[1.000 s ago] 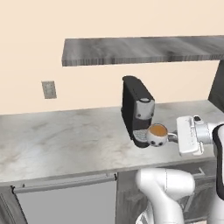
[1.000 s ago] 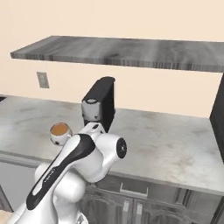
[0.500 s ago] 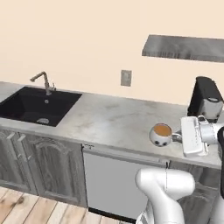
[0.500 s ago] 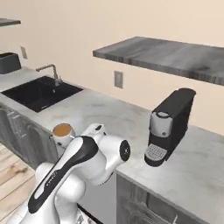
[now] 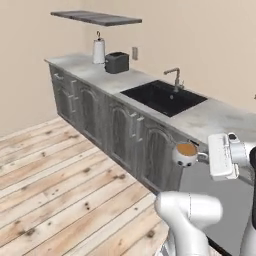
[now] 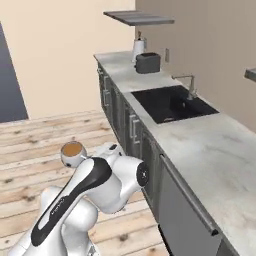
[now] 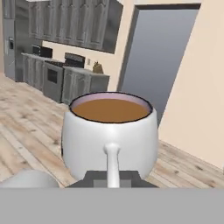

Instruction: Pick up the brewed coffee from the coffee machine and place it next to the breakfast plate on the dining counter.

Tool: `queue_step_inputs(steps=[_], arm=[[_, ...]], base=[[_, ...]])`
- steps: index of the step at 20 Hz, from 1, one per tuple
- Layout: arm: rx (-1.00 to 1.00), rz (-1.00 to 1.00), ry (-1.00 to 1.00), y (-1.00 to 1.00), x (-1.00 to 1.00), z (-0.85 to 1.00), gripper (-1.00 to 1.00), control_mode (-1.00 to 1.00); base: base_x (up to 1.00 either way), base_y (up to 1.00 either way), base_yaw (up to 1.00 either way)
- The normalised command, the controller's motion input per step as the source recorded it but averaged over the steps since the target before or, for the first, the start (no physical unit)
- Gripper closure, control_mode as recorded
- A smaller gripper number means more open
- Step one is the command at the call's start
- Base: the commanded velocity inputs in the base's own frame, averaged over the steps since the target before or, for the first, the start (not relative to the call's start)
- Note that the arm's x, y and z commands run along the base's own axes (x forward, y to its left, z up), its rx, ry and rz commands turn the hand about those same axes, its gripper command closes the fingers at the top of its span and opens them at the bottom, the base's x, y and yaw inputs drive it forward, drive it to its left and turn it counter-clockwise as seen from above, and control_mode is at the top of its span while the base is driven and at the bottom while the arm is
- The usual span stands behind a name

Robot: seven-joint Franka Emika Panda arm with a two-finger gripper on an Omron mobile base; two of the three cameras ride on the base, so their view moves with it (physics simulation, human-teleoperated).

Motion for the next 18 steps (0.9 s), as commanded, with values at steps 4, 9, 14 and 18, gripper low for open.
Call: queue_step_inputs(steps=[4,9,14,18], arm=[[0.00,0.00,0.00,0.00,0.00,0.00,1.00,1.00],[0.00,0.00,0.00,0.00,0.00,0.00,1.00,1.00],[0.00,0.00,0.00,0.00,0.00,0.00,1.00,1.00],[0.00,0.00,0.00,0.00,0.00,0.00,1.00,1.00]], base=[[-0.20,0.42,0.95],[0.02,0.19,0.90],[0.21,0.02,0.83],[0.35,0.03,0.77]])
